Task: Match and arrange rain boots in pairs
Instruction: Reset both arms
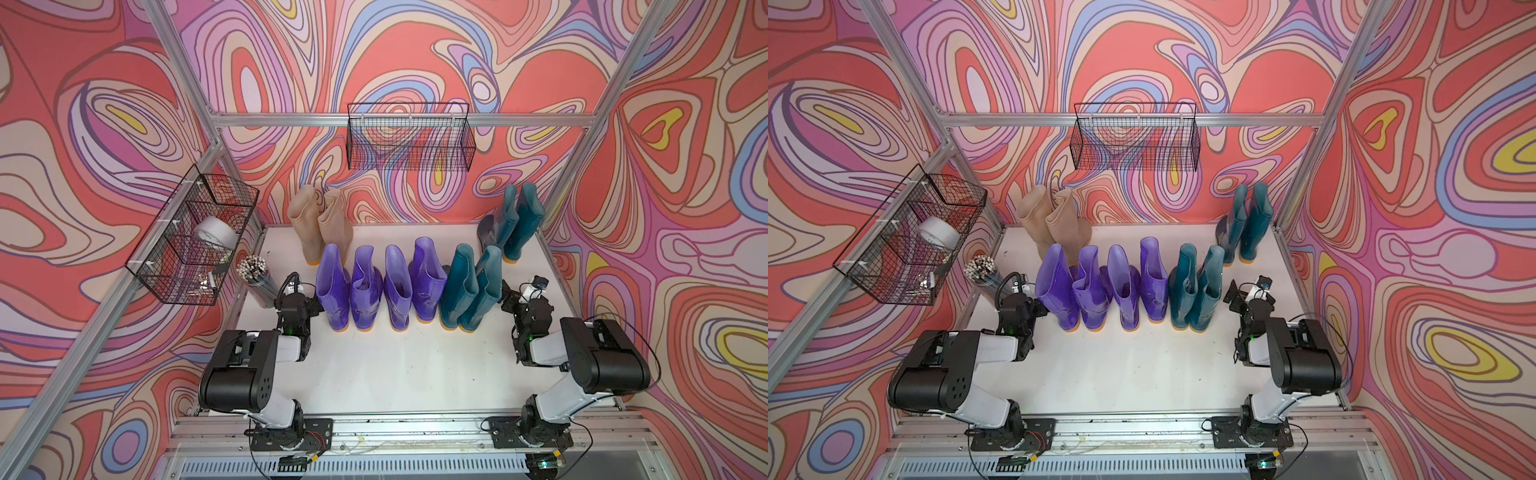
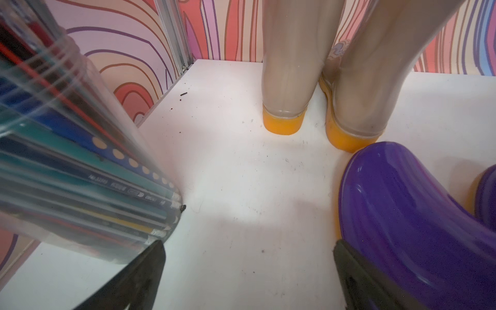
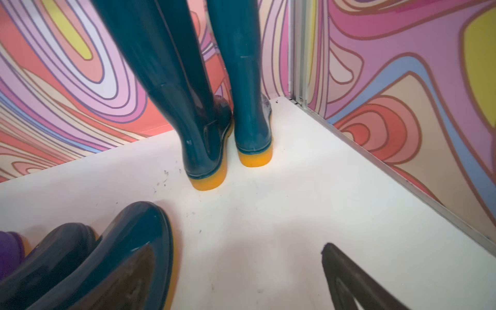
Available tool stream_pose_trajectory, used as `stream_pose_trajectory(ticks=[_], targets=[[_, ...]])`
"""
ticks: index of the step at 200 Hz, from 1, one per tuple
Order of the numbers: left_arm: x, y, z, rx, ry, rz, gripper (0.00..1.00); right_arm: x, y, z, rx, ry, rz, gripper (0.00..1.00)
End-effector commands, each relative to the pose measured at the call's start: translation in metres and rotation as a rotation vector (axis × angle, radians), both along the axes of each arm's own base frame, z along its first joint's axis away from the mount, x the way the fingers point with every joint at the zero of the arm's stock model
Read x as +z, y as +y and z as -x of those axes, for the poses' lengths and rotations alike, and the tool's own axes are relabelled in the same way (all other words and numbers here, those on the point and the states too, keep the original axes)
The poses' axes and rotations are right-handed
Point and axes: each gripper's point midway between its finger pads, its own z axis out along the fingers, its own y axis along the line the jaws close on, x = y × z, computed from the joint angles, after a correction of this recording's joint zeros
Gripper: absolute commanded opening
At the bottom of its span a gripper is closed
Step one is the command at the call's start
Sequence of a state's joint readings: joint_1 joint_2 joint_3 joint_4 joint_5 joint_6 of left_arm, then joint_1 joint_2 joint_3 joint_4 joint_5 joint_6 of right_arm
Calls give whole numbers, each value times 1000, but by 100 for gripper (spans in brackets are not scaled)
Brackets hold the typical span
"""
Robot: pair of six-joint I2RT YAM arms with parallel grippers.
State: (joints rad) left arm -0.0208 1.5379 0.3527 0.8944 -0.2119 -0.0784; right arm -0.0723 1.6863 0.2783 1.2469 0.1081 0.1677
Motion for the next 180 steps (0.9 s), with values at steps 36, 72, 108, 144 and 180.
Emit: stream_pose_trajectory(ticks=[36,72,108,144,180], targets=[[8,-5,-5,-31,-27,-10,100,-2,10,-25,-6,67,88,98],[8,-5,-5,-32,-30,-11,100,-10,19,-36,12,134,126,98],[8,-5,-5,-33,-28,-12,100,-10,19,-35,14,138,126,98],[8,-5,-5,-33,-29,-11,100,-9,19,-35,13,131,126,98],[8,-5,-5,-32,-29,-11,100,-9,20,-35,15,132,126,98]])
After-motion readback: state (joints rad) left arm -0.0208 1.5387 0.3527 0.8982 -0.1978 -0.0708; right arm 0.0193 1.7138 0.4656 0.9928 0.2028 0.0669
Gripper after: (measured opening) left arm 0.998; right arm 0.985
